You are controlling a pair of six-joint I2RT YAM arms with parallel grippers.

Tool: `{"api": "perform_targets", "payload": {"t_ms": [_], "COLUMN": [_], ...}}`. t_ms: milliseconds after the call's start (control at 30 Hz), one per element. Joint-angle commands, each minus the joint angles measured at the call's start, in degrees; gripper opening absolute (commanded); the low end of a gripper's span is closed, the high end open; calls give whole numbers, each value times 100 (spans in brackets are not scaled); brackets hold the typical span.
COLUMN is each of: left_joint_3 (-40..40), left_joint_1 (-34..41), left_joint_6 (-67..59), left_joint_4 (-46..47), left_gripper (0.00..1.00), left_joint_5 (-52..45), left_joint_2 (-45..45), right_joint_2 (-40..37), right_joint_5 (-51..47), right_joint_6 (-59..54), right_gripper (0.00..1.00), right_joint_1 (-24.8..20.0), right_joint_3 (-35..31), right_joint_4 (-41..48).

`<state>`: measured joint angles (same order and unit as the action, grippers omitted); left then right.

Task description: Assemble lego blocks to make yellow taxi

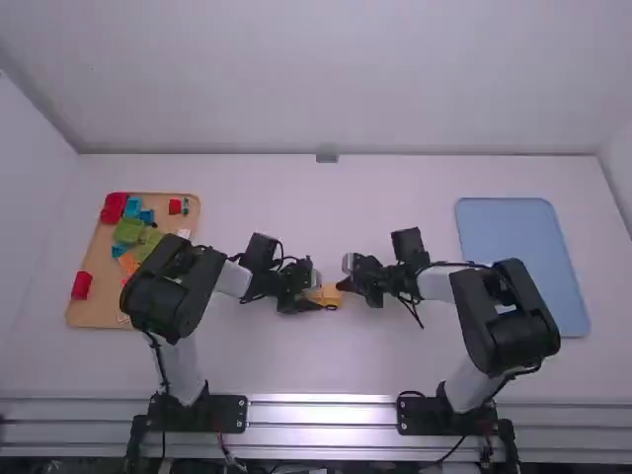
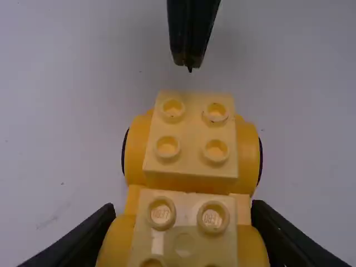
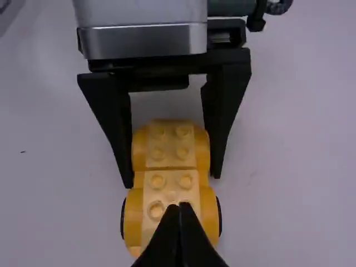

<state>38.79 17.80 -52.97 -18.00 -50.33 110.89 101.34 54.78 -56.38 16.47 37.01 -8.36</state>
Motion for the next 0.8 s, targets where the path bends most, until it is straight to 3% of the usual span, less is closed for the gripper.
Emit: {"api": "perform_targets", "payload": {"t_ms": [0, 267, 600, 767], "left_joint_3": [-44, -44, -37, -37], "left_joint_1": [57, 55, 57, 52], "left_joint_6": [85, 85, 87, 87], "left_joint_4": [105, 103, 105, 103], "left_gripper": [54, 54, 54, 54], "left_joint_5": [177, 177, 177, 175], "left_joint_2": [76, 76, 76, 76], "right_joint_2": [-61, 68, 140, 140], "right_joint_5": [-271, -1106, -1626, -1635], "right_joint_6": [195, 713, 706, 704], "right_gripper": [0, 0, 0, 0], "right_joint_1": [173, 431, 461, 461], "right_joint_3": [87, 85, 240, 236], "right_joint_4": [11, 98, 874, 846]}}
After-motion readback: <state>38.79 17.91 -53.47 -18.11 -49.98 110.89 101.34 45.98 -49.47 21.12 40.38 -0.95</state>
